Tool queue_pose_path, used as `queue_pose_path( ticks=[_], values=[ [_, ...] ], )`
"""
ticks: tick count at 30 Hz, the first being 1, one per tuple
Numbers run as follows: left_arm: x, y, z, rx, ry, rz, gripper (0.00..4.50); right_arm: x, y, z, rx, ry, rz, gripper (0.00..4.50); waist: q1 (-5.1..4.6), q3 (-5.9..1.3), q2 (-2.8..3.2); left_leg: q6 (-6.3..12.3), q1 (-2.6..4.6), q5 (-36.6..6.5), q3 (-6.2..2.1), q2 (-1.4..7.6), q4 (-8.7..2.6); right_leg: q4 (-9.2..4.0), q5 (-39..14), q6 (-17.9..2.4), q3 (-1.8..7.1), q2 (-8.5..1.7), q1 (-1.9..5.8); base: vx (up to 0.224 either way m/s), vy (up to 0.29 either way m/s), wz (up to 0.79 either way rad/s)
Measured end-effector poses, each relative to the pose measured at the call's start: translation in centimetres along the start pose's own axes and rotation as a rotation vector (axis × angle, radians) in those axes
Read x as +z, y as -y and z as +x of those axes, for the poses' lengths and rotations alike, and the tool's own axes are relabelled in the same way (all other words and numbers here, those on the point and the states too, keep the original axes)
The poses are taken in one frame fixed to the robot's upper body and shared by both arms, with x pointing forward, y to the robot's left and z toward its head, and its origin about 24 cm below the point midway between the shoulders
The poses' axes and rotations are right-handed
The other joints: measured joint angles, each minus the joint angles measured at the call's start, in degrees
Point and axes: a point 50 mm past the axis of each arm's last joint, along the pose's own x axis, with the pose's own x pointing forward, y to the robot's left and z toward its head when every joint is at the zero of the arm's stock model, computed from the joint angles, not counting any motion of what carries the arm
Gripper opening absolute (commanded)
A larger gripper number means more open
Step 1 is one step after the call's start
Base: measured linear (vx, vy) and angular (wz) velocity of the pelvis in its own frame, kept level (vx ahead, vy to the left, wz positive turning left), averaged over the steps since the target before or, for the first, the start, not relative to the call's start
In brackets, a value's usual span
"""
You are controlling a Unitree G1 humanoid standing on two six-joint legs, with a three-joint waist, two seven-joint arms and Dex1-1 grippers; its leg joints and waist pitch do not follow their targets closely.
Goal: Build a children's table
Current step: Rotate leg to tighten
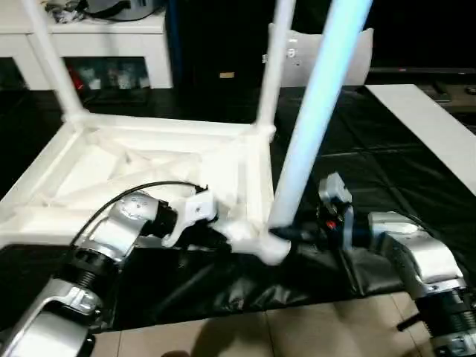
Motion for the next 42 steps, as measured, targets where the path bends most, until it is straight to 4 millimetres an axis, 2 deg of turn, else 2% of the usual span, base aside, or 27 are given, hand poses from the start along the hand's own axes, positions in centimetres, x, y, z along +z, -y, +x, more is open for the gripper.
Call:
queue_pose_path(
  ticks=[3, 7, 9, 11, 13, 16, 18, 22, 26, 28, 30, 32, 35, 38, 39, 42],
  values=[
    [0.7, -0.6, 1.3, 0.125, 0.016, -0.075, 0.0, 0.3, 1.3, 1.2, -0.214, 0.036, 0.034, 1.97, -1.6, -0.07, 0.17, -0.01, 0.03, 0.0, -0.01, -0.02, 0.07, -0.14, 0.0, 0.0, -0.11, 0.0, 0.05, 0.0, 0.0, 0.0],
    [1.8, -1.4, 3.2, 0.28, 0.031, -0.142, 0.0, 1.1, 2.6, 2.8, -0.456, 0.062, 0.082, 1.95, -2.96, -0.07, 0.49, -0.01, -0.01, 0.0, -0.05, -0.01, 0.2, -0.2, 0.0, 0.0, -0.18, -0.01, -0.02, 0.0, 0.0, 0.0],
    [2.5, -1.8, 4.1, 0.337, 0.034, -0.152, 0.0, 1.5, 3.0, 3.5, -0.572, 0.068, 0.083, 1.94, -3.2, -0.09, 0.62, 0.0, -0.08, 0.0, -0.06, -0.02, 0.2, -0.21, 0.0, 0.0, -0.16, -0.01, -0.22, 0.0, 0.0, 0.0],
    [2.8, -1.8, 4.4, 0.36, 0.036, -0.153, 0.0, 1.5, 3.0, 3.8, -0.612, 0.073, 0.086, 1.94, -3.18, -0.14, 0.71, 0.02, -0.29, 0.0, -0.05, -0.04, 0.12, -0.19, 0.0, 0.0, -0.13, -0.01, -0.18, 0.0, 0.0, 0.0],
    [2.9, -1.8, 4.5, 0.366, 0.039, -0.152, 0.0, 1.6, 3.0, 3.8, -0.623, 0.08, 0.085, 2.63, -3.02, -0.21, 0.82, 0.04, -0.36, 0.0, -0.06, -0.05, -0.02, -0.18, 0.0, 0.0, -0.12, -0.01, -0.24, 0.0, 0.0, 0.0],
    [3.0, -1.8, 4.5, 0.367, 0.041, -0.142, 0.0, 1.6, 2.9, 3.9, -0.625, 0.116, 0.094, 2.76, -2.77, -0.22, 0.84, 0.03, -0.42, 0.0, -0.05, -0.05, -0.25, -0.12, 0.0, 0.0, -0.13, 0.0, -0.41, 0.0, 0.0, 0.0],
    [3.1, -1.8, 4.4, 0.369, 0.041, -0.134, 0.0, 1.7, 2.9, 3.8, -0.623, 0.125, 0.087, 3.02, -2.64, -0.22, 0.84, 0.04, -0.56, 0.0, -0.05, -0.04, -0.28, -0.08, 0.0, 0.0, -0.12, 0.0, -0.56, 0.0, 0.0, 0.0],
    [3.2, -1.7, 4.2, 0.343, 0.044, -0.088, 0.0, 1.4, 2.9, 2.9, -0.567, 0.118, 0.031, 3.32, -2.23, -0.2, 0.86, 0.07, -0.83, 0.0, -0.05, -0.03, -0.29, -0.07, 0.0, 0.0, -0.13, 0.0, -0.76, 0.0, 0.0, 0.0],
    [2.5, -1.6, 3.2, 0.287, 0.041, -0.025, 0.0, 1.3, 2.9, 1.5, -0.467, 0.103, -0.019, 3.59, -1.85, -0.17, 0.91, 0.08, -0.9, 0.0, -0.05, -0.01, -0.28, -0.01, 0.0, 0.0, -0.13, 0.01, -0.83, 0.0, 0.0, 0.0],
    [2.2, -1.3, 2.8, 0.231, 0.039, 0.005, 0.0, 1.2, 3.0, 0.4, -0.407, 0.079, -0.046, 3.91, -1.36, -0.16, 0.98, 0.07, -0.9, 0.0, -0.04, -0.02, -0.26, -0.01, 0.1, 0.0, -0.09, 0.01, -0.83, 0.0, 0.0, 0.0],
    [1.9, -0.9, 2.4, 0.158, 0.034, 0.039, 0.0, 1.0, 2.8, -1.0, -0.316, 0.033, -0.089, 3.99, -0.67, -0.19, 1.03, 0.07, -0.88, 0.0, -0.02, -0.01, -0.24, 0.0, 0.1, 0.0, -0.08, 0.01, -0.8, 0.0, 0.0, 0.0],
    [1.5, -0.6, 1.9, 0.099, 0.035, 0.063, 0.0, 1.0, 2.6, -1.8, -0.251, 0.019, -0.105, 4.11, -0.41, -0.19, 1.03, 0.06, -0.9, 0.0, -0.03, 0.01, -0.24, 0.01, 0.1, 0.0, -0.11, 0.01, -0.81, 0.0, 0.0, 0.0],
    [1.3, -0.3, 1.5, 0.032, 0.033, 0.084, 0.0, 1.0, 2.3, -2.2, -0.155, 0.003, -0.119, 4.11, 0.08, -0.18, 1.02, 0.06, -0.92, 0.0, -0.03, 0.02, -0.14, 0.03, 0.1, 0.0, -0.09, 0.0, -0.8, 0.0, 0.0, 0.0],
    [1.1, 0.2, 1.1, -0.061, 0.018, 0.115, 0.0, 0.9, 1.7, -3.0, -0.002, -0.052, -0.131, 4.11, 1.04, -0.17, 0.98, 0.07, -0.92, 0.0, -0.02, 0.03, -0.07, 0.03, 0.1, 0.0, -0.08, -0.01, -0.76, 0.0, 0.0, 0.0],
    [1.0, 0.3, 0.9, -0.087, 0.01, 0.13, 0.0, 0.9, 1.4, -3.1, 0.052, -0.071, -0.141, 3.84, 1.35, -0.17, 0.98, 0.07, -0.92, 0.0, -0.02, 0.04, -0.06, 0.05, 0.1, 0.0, -0.08, -0.01, -0.76, 0.0, 0.0, 0.0],
    [0.9, 0.6, 0.6, -0.137, -0.005, 0.161, 0.0, 0.7, 0.8, -2.9, 0.147, -0.101, -0.148, 3.7, 1.77, -0.17, 0.95, 0.07, -0.93, 0.0, -0.01, 0.04, -0.02, 0.07, 0.1, 0.0, -0.08, -0.01, -0.71, 0.0, 0.0, 0.0]
  ],
)
